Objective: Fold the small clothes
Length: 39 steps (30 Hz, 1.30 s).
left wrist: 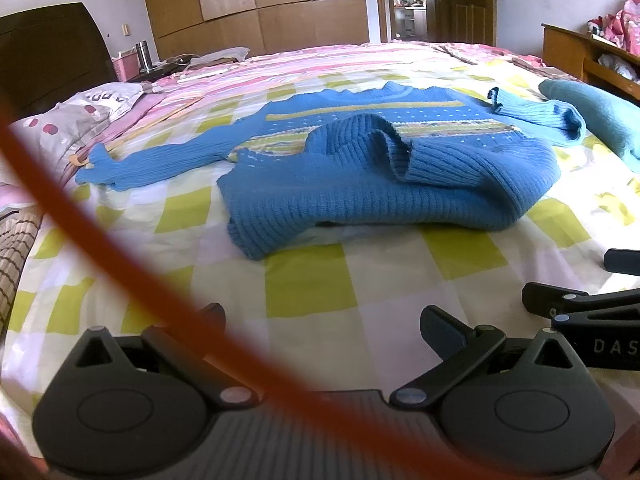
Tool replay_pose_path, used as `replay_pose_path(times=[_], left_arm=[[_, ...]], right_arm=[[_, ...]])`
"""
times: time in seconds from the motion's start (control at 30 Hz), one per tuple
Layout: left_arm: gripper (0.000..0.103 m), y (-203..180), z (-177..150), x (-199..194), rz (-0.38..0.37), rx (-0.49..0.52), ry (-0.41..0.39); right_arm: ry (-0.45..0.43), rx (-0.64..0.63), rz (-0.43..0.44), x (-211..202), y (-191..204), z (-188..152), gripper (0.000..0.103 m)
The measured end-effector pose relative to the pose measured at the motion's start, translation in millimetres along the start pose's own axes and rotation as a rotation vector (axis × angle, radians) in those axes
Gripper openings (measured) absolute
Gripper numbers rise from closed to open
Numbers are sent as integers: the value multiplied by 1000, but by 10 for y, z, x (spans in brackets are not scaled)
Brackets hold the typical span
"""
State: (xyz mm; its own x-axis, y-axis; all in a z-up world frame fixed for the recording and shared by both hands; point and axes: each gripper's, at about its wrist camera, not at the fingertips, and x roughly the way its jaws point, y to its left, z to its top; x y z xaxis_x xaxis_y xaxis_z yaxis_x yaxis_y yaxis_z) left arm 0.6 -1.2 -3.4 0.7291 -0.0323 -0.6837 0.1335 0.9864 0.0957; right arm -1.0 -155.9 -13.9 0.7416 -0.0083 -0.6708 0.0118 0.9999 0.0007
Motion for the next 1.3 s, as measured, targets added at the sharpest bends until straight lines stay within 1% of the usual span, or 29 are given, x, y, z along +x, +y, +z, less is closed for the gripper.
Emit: replay_pose_path(times=[0.2,0.33,0.47,0.6,0.67,0.83,1.0,1.17,1.3], left_arm=[[103,-5,-4,-2,-5,4,-2],[103,-5,-2,-7,-12,4,-4],[103,12,34,-31,-20,1,-15],[103,92,133,-71,-26,-15,-47],[103,145,198,-74,-22,-20,-61],[103,289,393,-33,1,-23,-95],[103,510,572,84,-1,-63,-109],[103,664,698,301,1,-70,-95],[103,732,746,511,-5,-72,-69]], right_arm=[[0,0,2,1,2,0,96],[-3,2,10,-32,2,-10,93],[-9,5,34,-58,5,13,88],[-29,5,71,-103,18,88,85],[-46,4,90,-128,23,159,82],[-88,-9,122,-137,56,402,82],[-109,-8,139,-39,58,650,79],[-89,-21,158,135,51,846,78],[-62,-35,169,302,64,924,78]])
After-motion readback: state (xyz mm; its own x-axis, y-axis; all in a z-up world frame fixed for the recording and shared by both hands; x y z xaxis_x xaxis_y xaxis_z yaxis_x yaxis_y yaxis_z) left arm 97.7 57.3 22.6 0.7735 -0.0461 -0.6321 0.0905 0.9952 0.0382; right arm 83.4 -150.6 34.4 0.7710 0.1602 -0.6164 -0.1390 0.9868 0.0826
